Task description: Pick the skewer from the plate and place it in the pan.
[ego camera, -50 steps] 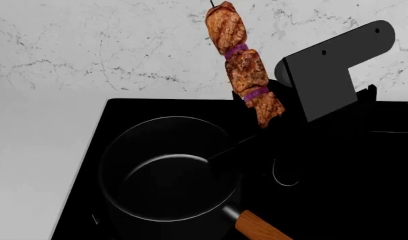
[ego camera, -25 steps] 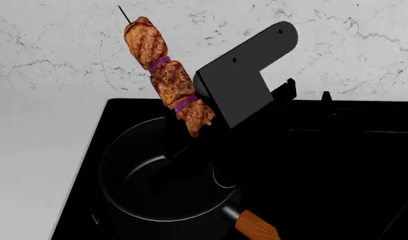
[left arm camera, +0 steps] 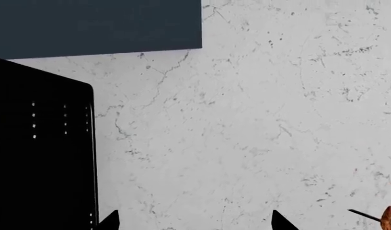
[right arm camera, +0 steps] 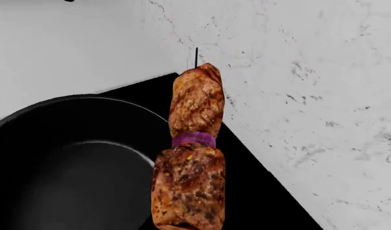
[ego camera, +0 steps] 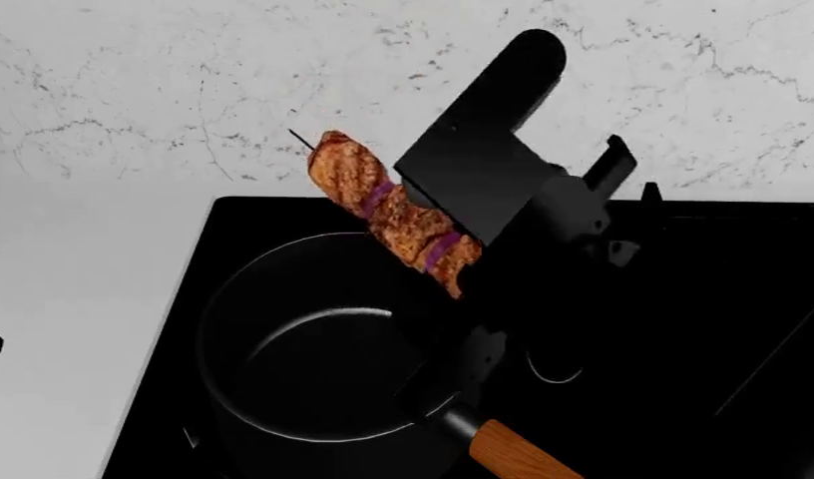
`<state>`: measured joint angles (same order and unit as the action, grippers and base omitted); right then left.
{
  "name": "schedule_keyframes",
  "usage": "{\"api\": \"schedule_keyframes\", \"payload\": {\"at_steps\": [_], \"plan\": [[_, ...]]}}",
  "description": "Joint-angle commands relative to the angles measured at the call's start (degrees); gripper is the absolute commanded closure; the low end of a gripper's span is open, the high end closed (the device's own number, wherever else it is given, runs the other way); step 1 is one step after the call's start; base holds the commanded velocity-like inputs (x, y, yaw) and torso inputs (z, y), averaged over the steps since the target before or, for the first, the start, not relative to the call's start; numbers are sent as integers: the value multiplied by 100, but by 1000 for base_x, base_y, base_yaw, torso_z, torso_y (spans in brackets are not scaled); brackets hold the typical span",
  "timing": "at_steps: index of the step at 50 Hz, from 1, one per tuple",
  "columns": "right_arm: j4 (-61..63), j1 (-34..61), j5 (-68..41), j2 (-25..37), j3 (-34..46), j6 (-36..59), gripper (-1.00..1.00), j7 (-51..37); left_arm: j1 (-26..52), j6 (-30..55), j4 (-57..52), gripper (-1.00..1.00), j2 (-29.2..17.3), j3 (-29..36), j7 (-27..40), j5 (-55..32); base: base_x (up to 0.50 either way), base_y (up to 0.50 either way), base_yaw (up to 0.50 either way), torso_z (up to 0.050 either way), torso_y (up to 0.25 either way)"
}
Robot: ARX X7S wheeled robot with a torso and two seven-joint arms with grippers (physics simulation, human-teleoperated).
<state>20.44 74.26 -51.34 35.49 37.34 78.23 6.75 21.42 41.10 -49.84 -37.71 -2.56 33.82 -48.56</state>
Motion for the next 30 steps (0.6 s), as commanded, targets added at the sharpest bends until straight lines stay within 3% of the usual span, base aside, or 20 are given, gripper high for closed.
{"api": "schedule_keyframes", "payload": {"at_steps": [1, 8, 11, 14, 17, 18, 23, 25, 30], "plan": [[361, 958, 802, 502, 1580, 33, 100, 671, 14, -201, 122, -100, 140, 134, -73, 191, 0, 0, 0, 0, 0], [1056, 1839, 3570, 1121, 4385, -1937, 100, 903, -106, -460, 248, -100, 295, 245, -158, 440, 0, 0, 0, 0, 0], [1151, 1689, 3548, 1161, 4222, -2311, 100, 732, -148, -526, 280, -100, 331, 266, -163, 507, 0, 0, 0, 0, 0], [1058, 1848, 4756, 1340, 4966, -3510, 100, 598, -197, -557, 273, -100, 356, 277, -136, 545, 0, 0, 0, 0, 0], [864, 1893, 5400, 1421, 5193, -4369, 100, 301, -240, -573, 251, -100, 363, 269, -105, 561, 0, 0, 0, 0, 0], [892, 1831, 5215, 1418, 5077, -4356, 100, 251, -235, -554, 219, -100, 356, 249, -78, 531, 0, 0, 0, 0, 0], [1129, 1372, 1014, 999, 2695, -2264, 100, 100, -219, -479, 168, -100, 328, 229, -3, 470, 0, 0, 0, 0, 0], [960, 1360, 134, 868, 2265, -1878, 100, 0, -219, -453, 135, -100, 313, 216, 24, 441, 0, 0, 0, 0, 0], [873, 1382, 312, 924, 2456, -2035, 100, 301, -269, -420, 68, -100, 263, 152, 63, 356, 0, 0, 0, 0, 0]]}}
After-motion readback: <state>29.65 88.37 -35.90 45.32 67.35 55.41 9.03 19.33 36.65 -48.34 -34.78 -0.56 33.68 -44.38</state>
